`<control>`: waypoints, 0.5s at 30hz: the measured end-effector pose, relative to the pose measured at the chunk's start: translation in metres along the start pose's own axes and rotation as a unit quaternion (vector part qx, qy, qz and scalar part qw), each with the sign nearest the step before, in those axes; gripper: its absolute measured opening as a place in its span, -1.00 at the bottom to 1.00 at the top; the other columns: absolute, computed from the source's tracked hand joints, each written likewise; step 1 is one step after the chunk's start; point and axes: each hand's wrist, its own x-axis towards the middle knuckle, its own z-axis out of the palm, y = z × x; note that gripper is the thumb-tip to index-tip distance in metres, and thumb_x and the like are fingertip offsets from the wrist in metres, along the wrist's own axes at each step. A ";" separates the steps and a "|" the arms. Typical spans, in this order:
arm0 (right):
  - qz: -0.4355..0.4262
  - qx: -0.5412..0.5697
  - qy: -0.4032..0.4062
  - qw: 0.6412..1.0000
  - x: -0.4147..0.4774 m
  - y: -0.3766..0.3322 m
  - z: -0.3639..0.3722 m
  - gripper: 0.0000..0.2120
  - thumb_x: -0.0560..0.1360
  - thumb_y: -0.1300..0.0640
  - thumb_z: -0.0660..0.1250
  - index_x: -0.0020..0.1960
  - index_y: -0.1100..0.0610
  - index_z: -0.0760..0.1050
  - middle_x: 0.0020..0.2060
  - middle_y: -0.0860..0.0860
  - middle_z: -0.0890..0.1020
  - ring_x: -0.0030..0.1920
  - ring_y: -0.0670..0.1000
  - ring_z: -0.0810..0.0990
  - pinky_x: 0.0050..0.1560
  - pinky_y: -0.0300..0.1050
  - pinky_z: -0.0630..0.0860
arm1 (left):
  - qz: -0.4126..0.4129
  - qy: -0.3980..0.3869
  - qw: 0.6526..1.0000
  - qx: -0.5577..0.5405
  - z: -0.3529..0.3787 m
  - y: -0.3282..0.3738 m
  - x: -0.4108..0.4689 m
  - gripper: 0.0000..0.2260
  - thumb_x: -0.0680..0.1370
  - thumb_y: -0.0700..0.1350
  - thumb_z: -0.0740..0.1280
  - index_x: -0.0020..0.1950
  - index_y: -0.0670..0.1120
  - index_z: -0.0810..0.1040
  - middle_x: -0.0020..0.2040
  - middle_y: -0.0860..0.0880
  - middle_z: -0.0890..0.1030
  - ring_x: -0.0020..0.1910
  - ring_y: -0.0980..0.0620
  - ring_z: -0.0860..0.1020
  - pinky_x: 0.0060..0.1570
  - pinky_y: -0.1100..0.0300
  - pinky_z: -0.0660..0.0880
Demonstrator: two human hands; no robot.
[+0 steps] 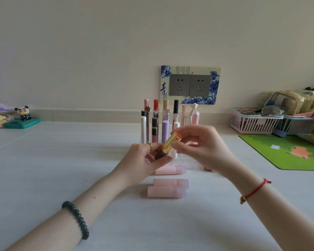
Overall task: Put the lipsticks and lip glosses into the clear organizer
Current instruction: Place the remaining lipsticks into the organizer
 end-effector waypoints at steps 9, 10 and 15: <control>-0.021 -0.043 0.084 0.995 0.024 0.004 0.042 -0.77 0.34 0.30 0.43 -0.02 0.16 0.57 -0.24 -0.05 0.63 -0.22 -0.11 0.64 -0.13 -0.34 0.57 | 0.029 0.139 0.990 0.002 -0.030 -0.003 0.008 -0.75 0.28 -0.01 0.49 -0.16 0.28 0.54 -0.31 0.31 0.59 -0.29 0.18 0.51 -0.23 0.43 0.43; -0.020 -0.057 0.088 0.994 0.028 0.005 0.046 -0.78 0.35 0.29 0.42 0.00 0.18 0.57 -0.22 -0.03 0.64 -0.21 -0.10 0.63 -0.11 -0.32 0.57 | 0.017 0.148 0.989 0.000 -0.032 -0.006 0.009 -0.73 0.30 -0.09 0.51 -0.19 0.26 0.55 -0.33 0.30 0.60 -0.31 0.18 0.52 -0.22 0.42 0.45; -0.004 -0.091 0.094 0.991 0.038 0.014 0.067 -0.81 0.40 0.27 0.36 0.02 0.18 0.57 -0.17 0.04 0.65 -0.22 -0.12 0.56 -0.18 -0.51 0.45 | -0.038 0.147 0.988 -0.005 -0.037 -0.019 0.010 -0.76 0.32 -0.19 0.50 -0.24 0.17 0.59 -0.39 0.24 0.63 -0.33 0.15 0.58 -0.17 0.39 0.51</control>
